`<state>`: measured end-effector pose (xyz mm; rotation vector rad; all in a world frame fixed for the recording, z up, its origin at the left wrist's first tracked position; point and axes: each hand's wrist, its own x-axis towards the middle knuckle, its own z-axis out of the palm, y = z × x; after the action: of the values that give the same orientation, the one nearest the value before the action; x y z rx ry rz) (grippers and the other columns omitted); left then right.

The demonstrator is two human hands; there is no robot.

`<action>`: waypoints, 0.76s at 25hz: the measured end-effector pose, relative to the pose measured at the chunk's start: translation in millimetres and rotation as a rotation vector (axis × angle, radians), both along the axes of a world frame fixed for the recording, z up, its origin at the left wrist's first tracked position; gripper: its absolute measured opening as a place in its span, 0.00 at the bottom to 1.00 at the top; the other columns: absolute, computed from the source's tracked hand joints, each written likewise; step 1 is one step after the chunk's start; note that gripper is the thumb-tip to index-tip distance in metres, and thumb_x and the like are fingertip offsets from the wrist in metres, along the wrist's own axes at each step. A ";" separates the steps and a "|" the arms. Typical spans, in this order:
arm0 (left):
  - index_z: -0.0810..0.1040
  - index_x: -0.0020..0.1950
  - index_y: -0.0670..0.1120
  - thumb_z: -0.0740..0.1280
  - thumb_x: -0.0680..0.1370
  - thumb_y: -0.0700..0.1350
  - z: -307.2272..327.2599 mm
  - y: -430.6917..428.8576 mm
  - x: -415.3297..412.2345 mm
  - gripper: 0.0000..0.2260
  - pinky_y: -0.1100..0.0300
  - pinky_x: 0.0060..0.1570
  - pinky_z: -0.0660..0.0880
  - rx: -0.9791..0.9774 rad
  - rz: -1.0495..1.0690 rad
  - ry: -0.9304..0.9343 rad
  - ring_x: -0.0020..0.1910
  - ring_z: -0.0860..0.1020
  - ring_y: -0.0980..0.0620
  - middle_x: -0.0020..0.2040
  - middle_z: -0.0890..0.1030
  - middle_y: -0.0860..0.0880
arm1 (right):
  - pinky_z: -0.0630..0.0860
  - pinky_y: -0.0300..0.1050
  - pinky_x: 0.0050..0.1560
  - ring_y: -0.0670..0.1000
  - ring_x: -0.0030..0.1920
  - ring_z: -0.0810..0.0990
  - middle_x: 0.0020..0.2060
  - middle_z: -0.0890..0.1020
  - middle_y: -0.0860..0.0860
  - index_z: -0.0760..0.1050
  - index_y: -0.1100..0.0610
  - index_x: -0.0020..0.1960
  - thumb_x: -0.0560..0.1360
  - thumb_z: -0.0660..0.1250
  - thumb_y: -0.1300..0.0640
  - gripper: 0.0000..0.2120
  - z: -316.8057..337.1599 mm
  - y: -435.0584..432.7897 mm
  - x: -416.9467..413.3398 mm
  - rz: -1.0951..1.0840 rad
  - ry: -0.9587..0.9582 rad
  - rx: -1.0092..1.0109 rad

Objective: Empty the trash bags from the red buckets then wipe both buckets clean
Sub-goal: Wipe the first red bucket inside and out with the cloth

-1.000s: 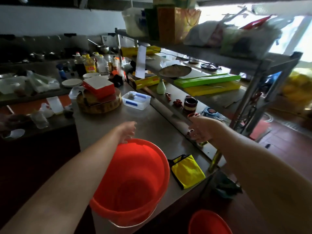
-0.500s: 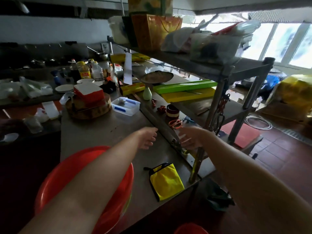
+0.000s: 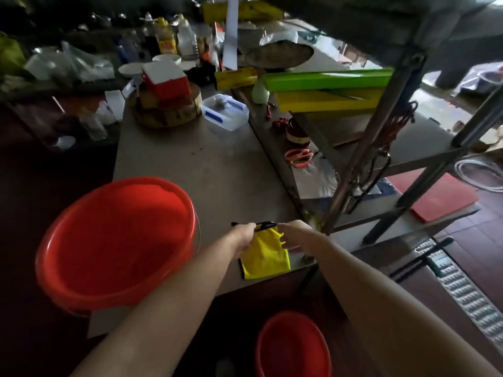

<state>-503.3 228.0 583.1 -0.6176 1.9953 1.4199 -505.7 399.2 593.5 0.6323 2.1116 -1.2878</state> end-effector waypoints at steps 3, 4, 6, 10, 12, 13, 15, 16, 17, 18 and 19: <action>0.75 0.51 0.47 0.57 0.83 0.53 -50.6 0.8 5.6 0.12 0.55 0.49 0.69 0.009 0.029 -0.059 0.40 0.72 0.49 0.47 0.76 0.48 | 0.74 0.47 0.46 0.54 0.43 0.78 0.46 0.78 0.54 0.78 0.58 0.57 0.81 0.63 0.49 0.13 -56.9 -1.7 -1.7 -0.037 -0.056 0.027; 0.76 0.53 0.47 0.57 0.83 0.54 -69.3 2.2 5.7 0.13 0.53 0.53 0.69 0.028 0.035 -0.080 0.43 0.73 0.48 0.49 0.76 0.47 | 0.75 0.48 0.48 0.55 0.47 0.79 0.50 0.79 0.56 0.77 0.58 0.60 0.82 0.63 0.49 0.14 -72.8 -3.0 -2.7 -0.057 -0.071 0.044; 0.78 0.62 0.46 0.57 0.83 0.56 -98.0 3.3 5.4 0.18 0.52 0.58 0.70 0.057 0.061 -0.092 0.55 0.77 0.45 0.57 0.79 0.47 | 0.75 0.50 0.56 0.59 0.57 0.79 0.61 0.79 0.59 0.75 0.61 0.67 0.83 0.60 0.52 0.17 -101.3 -1.0 -5.9 -0.057 -0.060 0.125; 0.73 0.73 0.48 0.52 0.84 0.59 -148.8 6.0 -2.8 0.25 0.50 0.68 0.67 0.136 0.085 -0.134 0.70 0.72 0.47 0.72 0.74 0.47 | 0.74 0.47 0.58 0.59 0.62 0.78 0.64 0.79 0.58 0.74 0.58 0.70 0.82 0.62 0.50 0.20 -145.3 -3.2 -18.6 -0.042 0.023 0.265; 0.69 0.76 0.49 0.49 0.84 0.61 -164.3 7.2 -2.5 0.26 0.49 0.72 0.63 0.175 0.101 -0.167 0.74 0.68 0.47 0.75 0.69 0.47 | 0.73 0.44 0.55 0.57 0.62 0.79 0.65 0.79 0.56 0.69 0.56 0.75 0.80 0.65 0.48 0.26 -162.7 -4.7 -19.6 -0.032 0.013 0.301; 0.69 0.76 0.49 0.49 0.84 0.61 -170.5 7.4 -2.2 0.27 0.48 0.73 0.62 0.177 0.104 -0.172 0.74 0.67 0.47 0.76 0.68 0.48 | 0.73 0.43 0.54 0.57 0.62 0.79 0.65 0.79 0.56 0.67 0.55 0.76 0.79 0.66 0.48 0.28 -172.2 -4.1 -20.5 -0.054 0.009 0.285; 0.70 0.76 0.49 0.49 0.84 0.61 -177.3 6.8 -2.3 0.26 0.48 0.74 0.62 0.176 0.131 -0.171 0.74 0.67 0.48 0.76 0.69 0.48 | 0.76 0.46 0.58 0.57 0.61 0.79 0.64 0.79 0.56 0.68 0.56 0.75 0.77 0.68 0.49 0.28 -180.5 -4.8 -20.7 -0.084 -0.007 0.262; 0.70 0.75 0.48 0.49 0.84 0.61 -179.4 5.7 -2.7 0.26 0.48 0.74 0.63 0.185 0.151 -0.177 0.74 0.68 0.48 0.75 0.70 0.49 | 0.78 0.49 0.59 0.57 0.59 0.80 0.62 0.80 0.56 0.71 0.56 0.72 0.76 0.69 0.49 0.26 -184.4 -4.6 -22.0 -0.112 -0.010 0.241; 0.71 0.75 0.48 0.50 0.84 0.60 -180.4 4.7 -2.9 0.26 0.48 0.74 0.62 0.203 0.162 -0.190 0.73 0.68 0.49 0.75 0.70 0.49 | 0.79 0.51 0.59 0.56 0.57 0.81 0.59 0.82 0.56 0.73 0.57 0.69 0.76 0.71 0.50 0.24 -188.3 -3.9 -24.0 -0.144 -0.015 0.213; 0.71 0.75 0.47 0.50 0.84 0.60 -180.4 3.6 -2.9 0.26 0.48 0.74 0.62 0.225 0.165 -0.203 0.73 0.69 0.49 0.74 0.71 0.49 | 0.79 0.53 0.59 0.57 0.56 0.82 0.57 0.82 0.56 0.75 0.59 0.66 0.75 0.72 0.50 0.23 -190.2 -4.4 -24.7 -0.169 -0.036 0.182; 0.72 0.74 0.47 0.51 0.84 0.60 -180.3 2.0 -2.8 0.26 0.47 0.74 0.63 0.235 0.159 -0.215 0.72 0.70 0.49 0.73 0.72 0.49 | 0.80 0.54 0.59 0.57 0.55 0.82 0.56 0.83 0.56 0.77 0.60 0.64 0.75 0.73 0.50 0.22 -190.6 -6.1 -24.6 -0.187 -0.067 0.155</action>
<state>-506.1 230.1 402.9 -0.7999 1.6149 1.5807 -530.3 393.1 402.9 0.9456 2.1527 -1.1889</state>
